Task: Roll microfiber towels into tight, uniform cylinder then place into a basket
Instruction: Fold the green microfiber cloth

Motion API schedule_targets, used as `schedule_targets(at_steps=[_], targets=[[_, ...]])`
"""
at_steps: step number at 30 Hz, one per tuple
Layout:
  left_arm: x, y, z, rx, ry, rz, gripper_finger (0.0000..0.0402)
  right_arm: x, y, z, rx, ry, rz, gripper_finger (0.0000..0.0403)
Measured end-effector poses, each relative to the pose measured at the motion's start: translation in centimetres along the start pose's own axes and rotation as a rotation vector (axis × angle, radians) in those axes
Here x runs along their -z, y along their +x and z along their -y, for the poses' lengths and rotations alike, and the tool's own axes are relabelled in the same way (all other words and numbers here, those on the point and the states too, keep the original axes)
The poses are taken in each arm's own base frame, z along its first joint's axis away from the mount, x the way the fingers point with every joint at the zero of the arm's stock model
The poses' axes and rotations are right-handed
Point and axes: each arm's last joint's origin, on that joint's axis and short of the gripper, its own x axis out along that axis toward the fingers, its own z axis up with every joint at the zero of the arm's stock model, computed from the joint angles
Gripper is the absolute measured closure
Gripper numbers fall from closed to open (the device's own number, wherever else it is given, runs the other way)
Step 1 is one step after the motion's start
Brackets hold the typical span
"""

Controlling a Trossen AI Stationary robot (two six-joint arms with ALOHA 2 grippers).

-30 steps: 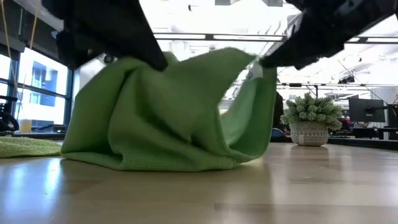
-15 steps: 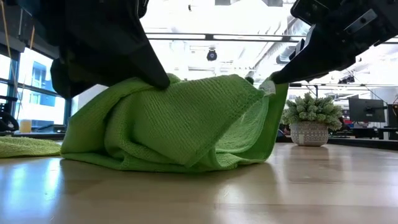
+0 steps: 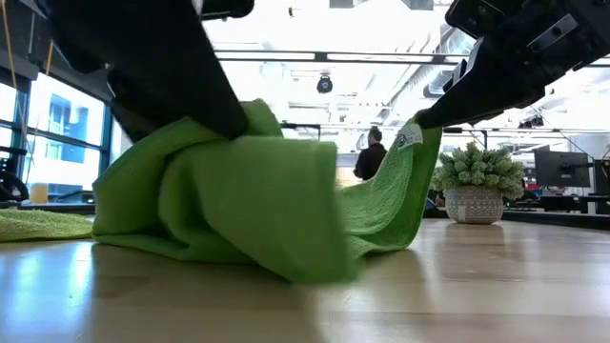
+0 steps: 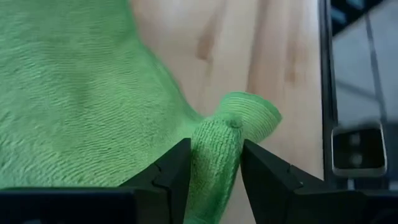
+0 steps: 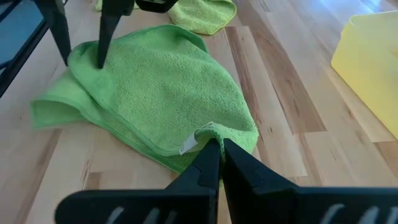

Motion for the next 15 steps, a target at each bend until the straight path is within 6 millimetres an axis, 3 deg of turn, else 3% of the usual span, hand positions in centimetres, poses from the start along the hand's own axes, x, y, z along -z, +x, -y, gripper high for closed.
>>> schedule_targets(at_steps=[5, 15], targets=[[-0.50, 0.25, -0.50, 0.019, 0.147, -0.020, 0.0275, 0.00, 0.00, 0.00, 0.000, 0.000, 0.000, 0.0403], [-0.59, 0.32, -0.77, 0.004, 0.203, -0.024, 0.0293, 0.00, 0.00, 0.01, 0.002, 0.002, 0.000, 0.0403]])
